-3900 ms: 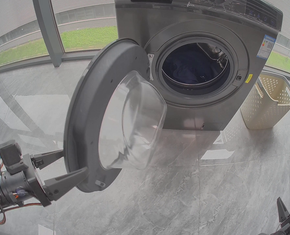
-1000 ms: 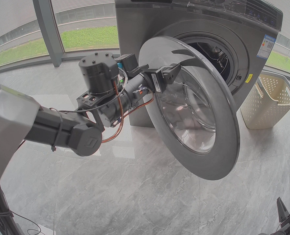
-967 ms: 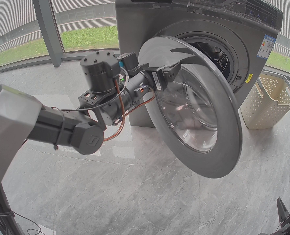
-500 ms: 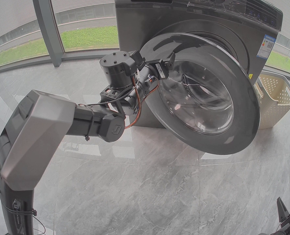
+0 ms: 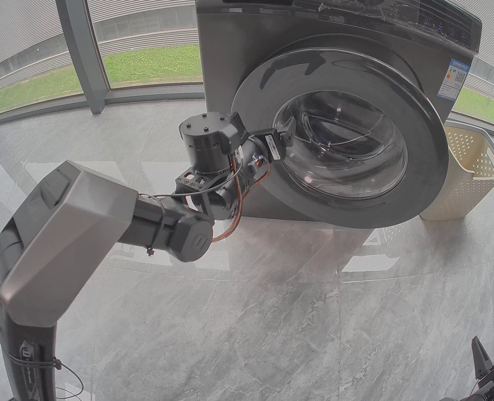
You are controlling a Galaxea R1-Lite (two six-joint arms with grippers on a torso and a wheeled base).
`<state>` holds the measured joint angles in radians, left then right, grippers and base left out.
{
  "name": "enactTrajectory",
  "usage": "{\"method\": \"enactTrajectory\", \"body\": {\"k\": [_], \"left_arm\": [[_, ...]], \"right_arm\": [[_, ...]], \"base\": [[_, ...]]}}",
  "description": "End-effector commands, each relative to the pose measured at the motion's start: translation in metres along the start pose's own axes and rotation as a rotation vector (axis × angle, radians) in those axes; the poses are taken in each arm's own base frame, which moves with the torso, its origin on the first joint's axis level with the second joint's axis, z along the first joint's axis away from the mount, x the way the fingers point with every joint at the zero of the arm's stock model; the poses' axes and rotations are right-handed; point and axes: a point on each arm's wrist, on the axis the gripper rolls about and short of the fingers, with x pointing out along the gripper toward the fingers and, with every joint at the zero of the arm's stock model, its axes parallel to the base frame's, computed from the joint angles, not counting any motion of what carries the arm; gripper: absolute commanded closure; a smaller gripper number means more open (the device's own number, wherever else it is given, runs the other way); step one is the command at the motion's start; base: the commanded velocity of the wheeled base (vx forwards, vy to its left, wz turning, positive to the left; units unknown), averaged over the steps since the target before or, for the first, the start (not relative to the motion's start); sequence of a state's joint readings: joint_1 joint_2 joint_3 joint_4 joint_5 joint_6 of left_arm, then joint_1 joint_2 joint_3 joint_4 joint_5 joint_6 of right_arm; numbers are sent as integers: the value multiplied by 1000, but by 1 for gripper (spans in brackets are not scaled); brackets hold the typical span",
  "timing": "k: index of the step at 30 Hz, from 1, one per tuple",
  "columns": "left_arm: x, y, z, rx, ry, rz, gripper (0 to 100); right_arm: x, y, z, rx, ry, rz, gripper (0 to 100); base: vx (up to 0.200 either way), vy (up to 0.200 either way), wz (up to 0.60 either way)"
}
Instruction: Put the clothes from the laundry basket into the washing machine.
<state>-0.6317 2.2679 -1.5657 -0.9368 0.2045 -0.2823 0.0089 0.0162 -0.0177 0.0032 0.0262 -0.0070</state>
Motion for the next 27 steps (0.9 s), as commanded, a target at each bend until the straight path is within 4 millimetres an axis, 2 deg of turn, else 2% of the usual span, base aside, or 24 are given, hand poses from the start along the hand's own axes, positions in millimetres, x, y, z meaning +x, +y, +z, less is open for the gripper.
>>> {"method": "enactTrajectory", "body": {"k": [1, 2, 5, 6, 7, 9, 11, 13, 14, 15, 16, 17, 18, 19, 20, 22, 24, 27], "left_arm": [[-75, -25, 30, -1, 94, -69, 0], [-113, -29, 30, 3, 156, -118, 0], [-162, -26, 35, 15, 210, -156, 0], [-188, -22, 39, 21, 231, -165, 0], [-200, -19, 41, 25, 241, -169, 0], [-238, -7, 48, 47, 260, -167, 0], [-263, 5, 53, 77, 263, -158, 0], [-263, 5, 53, 77, 263, -158, 0], [-311, 24, 61, 126, 241, -149, 0], [-326, 32, 63, 146, 230, -133, 0], [-326, 32, 63, 146, 230, -133, 0], [-351, 47, 66, 186, 194, -91, 0], [-362, 54, 66, 210, 182, -59, 0], [-364, 56, 65, 214, 182, -55, 0], [-377, 64, 65, 249, 166, -6, 0], [-386, 68, 70, 253, 141, 36, 0], [-405, 75, 74, 275, 101, 117, 0], [-423, 80, 71, 289, 112, 186, 0]], "right_arm": [[0, 0, -5, -1, 1, 0, 0], [0, 0, -5, -1, 1, 0, 0], [0, 0, -5, -1, 1, 0, 0], [0, 0, -5, -1, 1, -1, 0], [0, 0, -5, -1, 1, -1, 0], [0, 0, -5, -4, 1, 2, 0], [0, 0, -5, -4, 1, 2, 0], [0, 0, -5, -4, 1, 2, 0], [0, 0, -5, -4, 1, 0, 0], [0, 0, -5, -4, 1, 2, 0], [0, 0, -5, -4, 1, 2, 0], [0, 0, -5, -4, 1, 2, 0], [0, 0, -5, -4, 1, 2, 0], [0, 0, -5, -4, 1, 2, 0], [0, 0, -5, -4, 1, 2, 0], [0, 0, -5, -4, 1, 2, 0], [0, 0, -5, -4, 1, 2, 0], [0, 0, -5, -4, 1, 2, 0]], "base": [[0, 0, 0], [0, 0, 0], [0, 0, 0], [0, 0, 0], [0, 0, 0], [0, 0, 0], [0, 0, 0], [0, 0, 0], [0, 0, 0], [0, 0, 0], [0, 0, 0], [0, 0, 0], [0, 0, 0], [0, 0, 0], [0, 0, 0], [0, 0, 0], [0, 0, 0], [0, 0, 0]]}}
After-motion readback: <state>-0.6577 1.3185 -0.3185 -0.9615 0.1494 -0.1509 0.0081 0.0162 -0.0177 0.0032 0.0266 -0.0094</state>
